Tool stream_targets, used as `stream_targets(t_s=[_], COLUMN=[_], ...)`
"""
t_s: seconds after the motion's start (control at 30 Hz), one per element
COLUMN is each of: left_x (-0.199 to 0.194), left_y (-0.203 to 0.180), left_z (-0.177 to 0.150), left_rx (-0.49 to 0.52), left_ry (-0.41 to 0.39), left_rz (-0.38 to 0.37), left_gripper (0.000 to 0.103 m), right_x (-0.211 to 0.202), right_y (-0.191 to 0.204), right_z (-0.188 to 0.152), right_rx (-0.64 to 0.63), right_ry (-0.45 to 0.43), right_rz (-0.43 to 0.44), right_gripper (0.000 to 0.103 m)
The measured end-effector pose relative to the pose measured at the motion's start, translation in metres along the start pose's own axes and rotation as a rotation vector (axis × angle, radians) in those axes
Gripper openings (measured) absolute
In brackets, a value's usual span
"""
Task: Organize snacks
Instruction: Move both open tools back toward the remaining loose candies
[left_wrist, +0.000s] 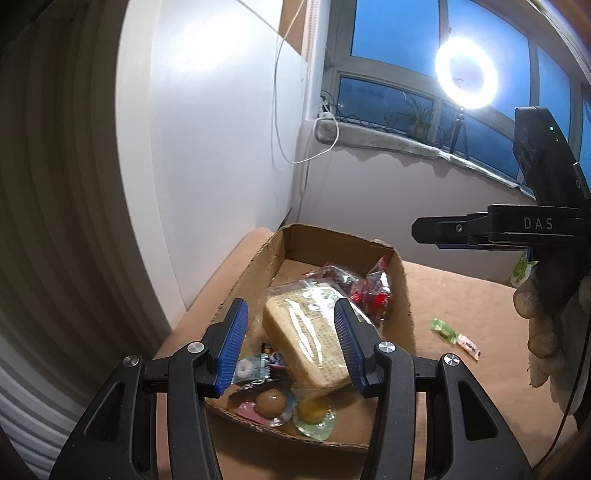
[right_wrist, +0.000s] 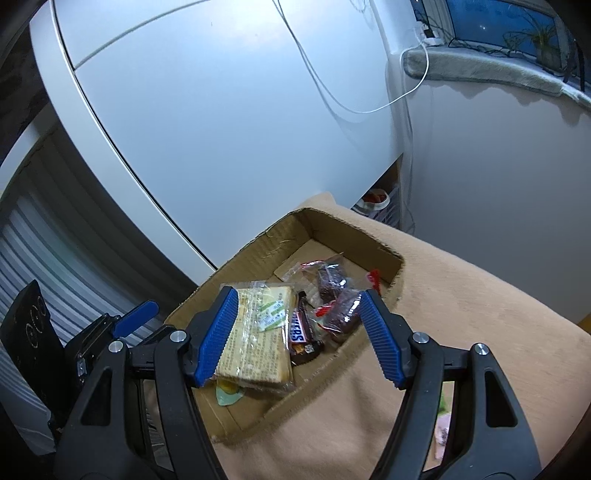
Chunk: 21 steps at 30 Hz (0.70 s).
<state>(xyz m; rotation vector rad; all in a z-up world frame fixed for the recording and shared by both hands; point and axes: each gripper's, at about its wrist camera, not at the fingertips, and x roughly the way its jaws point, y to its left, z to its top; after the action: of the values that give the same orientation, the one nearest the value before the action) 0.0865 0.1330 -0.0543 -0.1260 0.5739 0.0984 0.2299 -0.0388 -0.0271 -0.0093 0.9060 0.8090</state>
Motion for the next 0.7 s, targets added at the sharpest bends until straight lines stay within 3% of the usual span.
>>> stream_targets(t_s=[0.37, 0.7], left_x=[-0.016, -0.016], left_y=[-0.038, -0.09], left_z=[0.002, -0.005], left_rx=[0.035, 0.087], left_ry=[-0.032, -0.011], left_rz=[-0.074, -0.18], left_gripper=[0.047, 0.047], right_x=[-0.051, -0.068], right_y=[-0.04, -0.079], right_z=[-0.019, -0.064], right_rx=[0.01, -0.043], right_ry=[-0.051, 0.021], right_rz=[-0.075, -0.124], right_gripper=[0.071, 0.071])
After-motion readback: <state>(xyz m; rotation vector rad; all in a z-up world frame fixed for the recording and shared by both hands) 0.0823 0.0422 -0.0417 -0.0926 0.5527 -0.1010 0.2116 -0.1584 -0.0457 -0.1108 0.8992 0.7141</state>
